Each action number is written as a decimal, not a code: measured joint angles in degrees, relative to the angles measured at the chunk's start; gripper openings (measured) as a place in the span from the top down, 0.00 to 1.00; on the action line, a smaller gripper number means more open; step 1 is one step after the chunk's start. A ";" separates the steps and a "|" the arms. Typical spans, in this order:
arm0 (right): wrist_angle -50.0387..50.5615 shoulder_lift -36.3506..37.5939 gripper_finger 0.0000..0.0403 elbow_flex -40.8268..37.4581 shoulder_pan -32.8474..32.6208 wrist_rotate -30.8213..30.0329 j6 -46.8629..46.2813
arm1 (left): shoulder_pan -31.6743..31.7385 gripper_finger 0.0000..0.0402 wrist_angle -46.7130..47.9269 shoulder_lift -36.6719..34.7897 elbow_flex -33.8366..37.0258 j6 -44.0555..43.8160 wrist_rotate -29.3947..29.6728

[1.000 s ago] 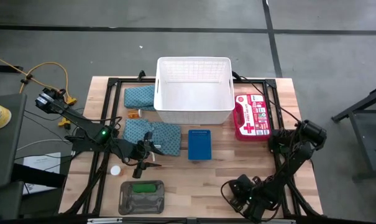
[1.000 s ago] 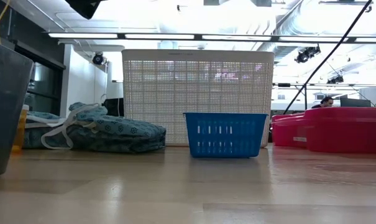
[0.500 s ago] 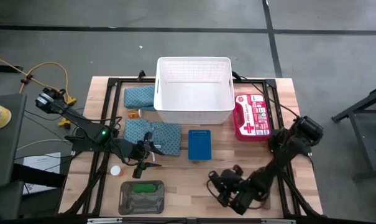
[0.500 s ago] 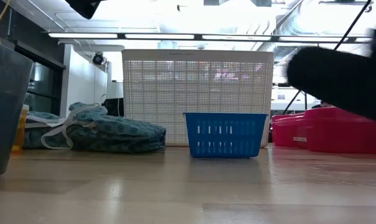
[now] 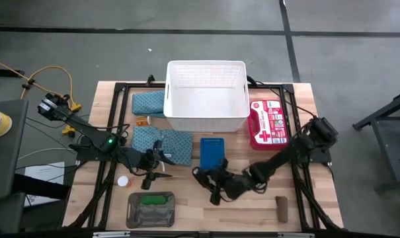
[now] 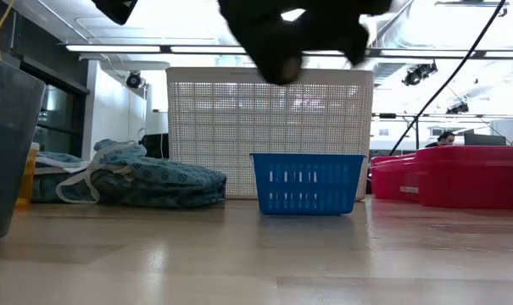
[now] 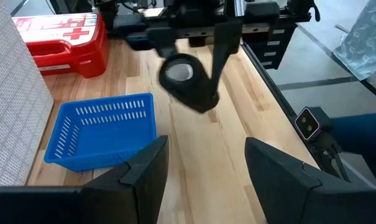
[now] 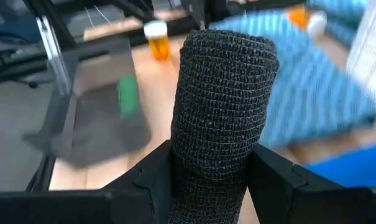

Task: Pick & place medical supplies in basket/bin
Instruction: Put the black bandage into the transparent black bin

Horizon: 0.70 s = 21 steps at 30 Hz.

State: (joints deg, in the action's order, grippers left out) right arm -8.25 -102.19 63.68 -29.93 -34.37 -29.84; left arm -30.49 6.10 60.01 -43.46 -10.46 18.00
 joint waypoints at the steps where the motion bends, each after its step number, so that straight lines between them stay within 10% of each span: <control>1: -1.43 0.00 0.60 0.00 0.81 0.49 2.00 | 0.00 0.49 0.02 0.00 0.00 0.00 0.00; 21: -7.52 0.00 0.60 0.00 4.95 6.86 15.34 | 0.00 0.49 0.01 0.00 0.00 0.00 0.00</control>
State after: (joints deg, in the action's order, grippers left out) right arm -15.77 -102.19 63.68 -24.97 -27.51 -14.50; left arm -30.49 6.11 60.01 -43.46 -10.46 18.00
